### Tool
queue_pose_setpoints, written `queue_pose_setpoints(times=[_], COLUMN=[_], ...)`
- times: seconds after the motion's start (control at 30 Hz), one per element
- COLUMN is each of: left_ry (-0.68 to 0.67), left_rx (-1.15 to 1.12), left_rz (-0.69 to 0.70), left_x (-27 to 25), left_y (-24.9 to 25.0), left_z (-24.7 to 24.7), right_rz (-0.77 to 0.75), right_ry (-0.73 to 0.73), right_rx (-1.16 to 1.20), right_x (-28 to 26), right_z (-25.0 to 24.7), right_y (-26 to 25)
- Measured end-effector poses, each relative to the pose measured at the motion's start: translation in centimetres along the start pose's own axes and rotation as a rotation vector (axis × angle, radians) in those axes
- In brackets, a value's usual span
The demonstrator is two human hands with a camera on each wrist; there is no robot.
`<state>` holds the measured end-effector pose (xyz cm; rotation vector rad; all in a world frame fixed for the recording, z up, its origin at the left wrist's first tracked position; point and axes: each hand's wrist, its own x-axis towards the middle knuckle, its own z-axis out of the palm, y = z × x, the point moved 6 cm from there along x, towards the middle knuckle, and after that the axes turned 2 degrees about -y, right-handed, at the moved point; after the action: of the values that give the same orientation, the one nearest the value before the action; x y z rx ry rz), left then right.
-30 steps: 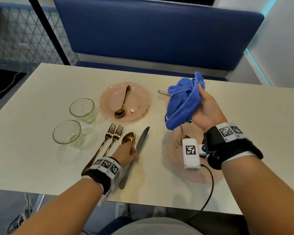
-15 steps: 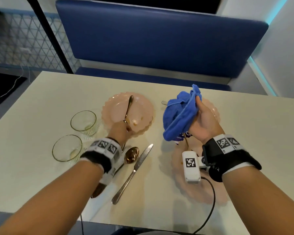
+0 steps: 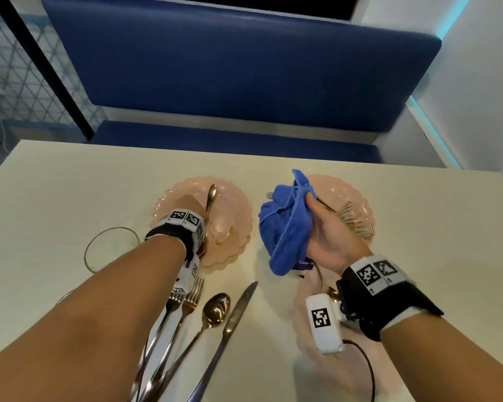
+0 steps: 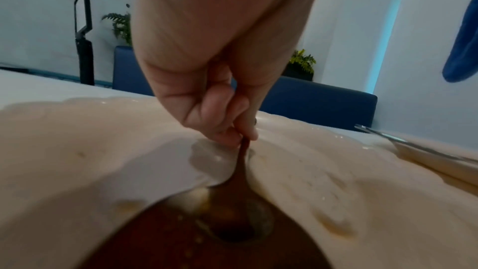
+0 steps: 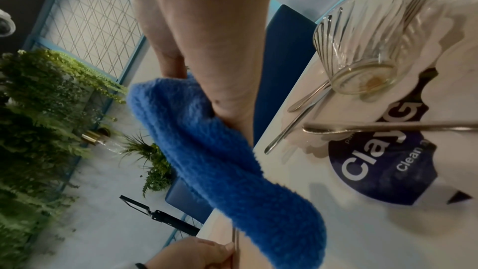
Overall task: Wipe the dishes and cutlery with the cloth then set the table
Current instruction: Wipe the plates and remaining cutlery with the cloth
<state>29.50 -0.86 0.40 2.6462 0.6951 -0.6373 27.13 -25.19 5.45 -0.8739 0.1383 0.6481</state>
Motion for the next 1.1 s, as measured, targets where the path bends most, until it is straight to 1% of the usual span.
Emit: queue_pose_setpoints(times=[0.03, 0.13, 0.17, 0.2, 0.23, 0.27, 0.33, 0.37, 0.43, 0.47, 0.53, 0.6, 0.73, 0.8, 0.87, 0.9, 1.0, 1.07, 1.1], left_ry=[-0.017, -0.108, -0.137, -0.137, -0.126, -0.118, -0.095, -0.095, -0.124, -0.13, -0.106, -0.095, -0.106, -0.116, -0.119, -0.124, -0.147, -0.078, -0.028], left_rx=[-0.005, 0.039, -0.014, -0.113, -0.209, -0.275, -0.456, -0.557, -0.776, -0.843, -0.887, -0.876, -0.957, -1.024, -1.046, -1.056, -1.156, -1.209, -1.237], left_rz=[-0.005, 0.015, 0.01, -0.012, -0.013, -0.011, 0.055, 0.105, 0.169, 0.197, 0.25, 0.281, 0.257, 0.267, 0.301, 0.317, 0.339, 0.372, 0.386], left_x=[-0.1, 1.9, 4.0, 6.0, 7.6, 8.0, 4.8, 1.6, -1.1, -1.9, -3.2, -3.8, -5.2, -6.0, -6.9, -7.3, -8.3, -8.6, -8.9], left_y=[-0.2, -0.4, -1.0, -1.6, -2.0, -2.1, -0.7, 0.9, 3.0, 3.9, 4.9, 5.1, 4.7, 4.8, 5.4, 5.7, 6.2, 6.1, 6.0], left_z=[0.0, 1.2, 2.4, 3.1, 3.5, 3.4, 1.0, -0.7, -1.8, -2.0, -2.2, -2.1, -2.0, -2.0, -2.7, -3.2, -5.1, -6.5, -7.0], right_rz=[-0.003, 0.021, 0.044, 0.066, 0.088, 0.104, 0.108, 0.095, 0.083, 0.095, 0.135, 0.132, 0.095, 0.089, 0.079, 0.067, -0.015, -0.043, -0.051], right_ry=[-0.021, -0.054, -0.041, -0.046, -0.052, -0.073, -0.062, -0.062, -0.142, -0.169, -0.152, -0.086, 0.011, 0.007, -0.044, -0.044, 0.004, 0.023, 0.015], right_rx=[-0.013, -0.032, -0.03, -0.027, -0.037, -0.049, -0.125, -0.18, -0.264, -0.321, -0.461, -0.598, -0.749, -0.751, -0.702, -0.705, -0.812, -0.81, -0.765], right_x=[0.1, 1.3, 1.7, 2.1, 2.4, 2.6, 3.4, 3.7, 4.3, 4.4, 4.6, 4.6, 4.0, 3.4, 2.5, 2.0, 0.7, -0.3, -0.8], right_z=[0.2, 0.0, -0.4, -0.6, -0.5, -0.3, 0.6, 1.4, 3.3, 4.2, 4.5, 3.9, 3.5, 3.7, 4.2, 4.2, 4.4, 4.5, 4.5], right_y=[0.0, 0.4, 0.8, 1.2, 1.4, 1.6, 1.9, 1.9, 2.3, 2.8, 4.0, 4.5, 4.2, 3.8, 3.5, 3.4, 2.9, 2.3, 1.8])
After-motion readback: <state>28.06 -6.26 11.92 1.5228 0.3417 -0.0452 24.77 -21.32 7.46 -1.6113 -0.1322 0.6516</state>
